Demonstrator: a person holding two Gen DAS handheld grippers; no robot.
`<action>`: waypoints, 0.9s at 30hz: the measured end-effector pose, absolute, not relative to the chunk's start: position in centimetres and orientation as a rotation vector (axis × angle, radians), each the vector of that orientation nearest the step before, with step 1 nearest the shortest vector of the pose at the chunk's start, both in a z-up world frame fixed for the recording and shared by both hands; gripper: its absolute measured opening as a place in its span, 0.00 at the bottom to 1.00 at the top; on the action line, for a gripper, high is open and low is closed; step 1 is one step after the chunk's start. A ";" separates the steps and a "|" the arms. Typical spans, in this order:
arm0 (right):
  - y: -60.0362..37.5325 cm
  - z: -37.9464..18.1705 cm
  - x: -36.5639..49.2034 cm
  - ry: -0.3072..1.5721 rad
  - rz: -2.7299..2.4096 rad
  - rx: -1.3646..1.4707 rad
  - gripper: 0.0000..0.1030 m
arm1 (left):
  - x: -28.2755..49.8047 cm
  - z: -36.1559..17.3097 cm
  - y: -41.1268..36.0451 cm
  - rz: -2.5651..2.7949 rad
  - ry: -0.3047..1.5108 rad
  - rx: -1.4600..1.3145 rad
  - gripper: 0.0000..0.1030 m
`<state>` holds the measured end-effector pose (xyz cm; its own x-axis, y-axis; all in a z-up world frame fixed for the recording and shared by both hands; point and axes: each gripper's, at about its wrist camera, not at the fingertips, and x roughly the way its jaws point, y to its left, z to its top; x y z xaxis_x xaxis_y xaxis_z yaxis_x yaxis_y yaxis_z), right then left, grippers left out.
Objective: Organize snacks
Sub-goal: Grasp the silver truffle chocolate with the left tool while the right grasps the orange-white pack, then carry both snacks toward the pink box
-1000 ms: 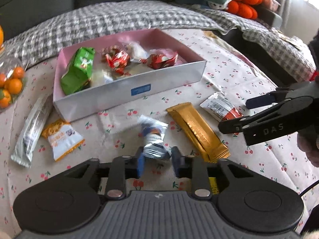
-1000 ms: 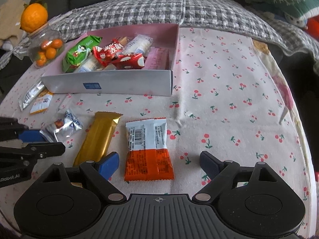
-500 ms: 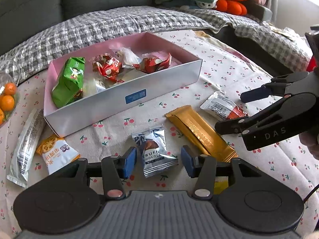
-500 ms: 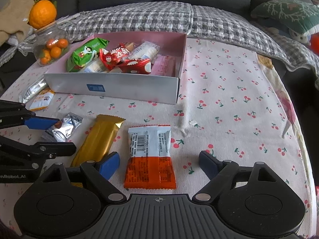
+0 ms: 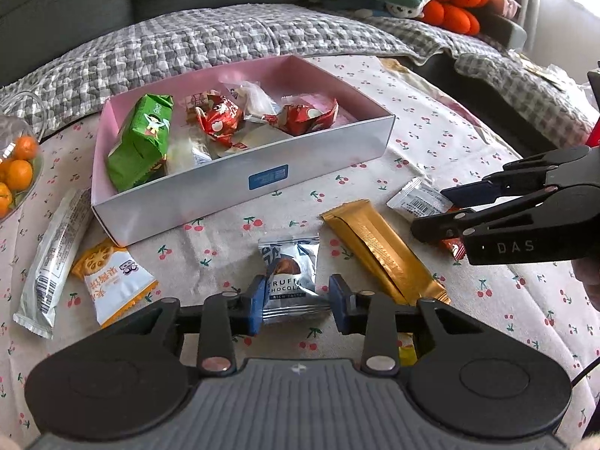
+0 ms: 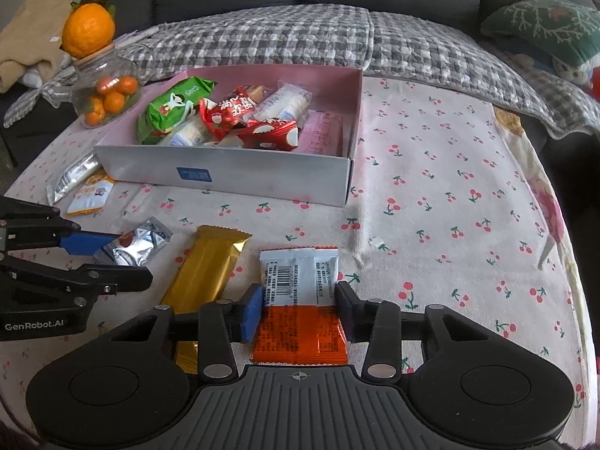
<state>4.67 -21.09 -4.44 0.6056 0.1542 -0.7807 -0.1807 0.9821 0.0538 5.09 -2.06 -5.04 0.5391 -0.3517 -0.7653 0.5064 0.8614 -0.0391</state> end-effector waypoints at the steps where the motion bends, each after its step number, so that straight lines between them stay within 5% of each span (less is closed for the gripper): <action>1: -21.1 -4.4 4.7 0.902 0.192 -0.028 0.39 | 5.1 -5.0 -2.0 -0.512 0.865 0.193 0.31; 27: -21.2 0.3 7.0 0.974 0.194 0.333 0.38 | 6.9 -1.7 0.4 -0.461 0.920 -0.016 0.31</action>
<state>6.98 -21.23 0.32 0.5500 0.3085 -0.7761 -0.0130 0.9323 0.3614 6.86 0.44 -1.74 0.5159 -0.3906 -0.7624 0.3774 0.9026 -0.2071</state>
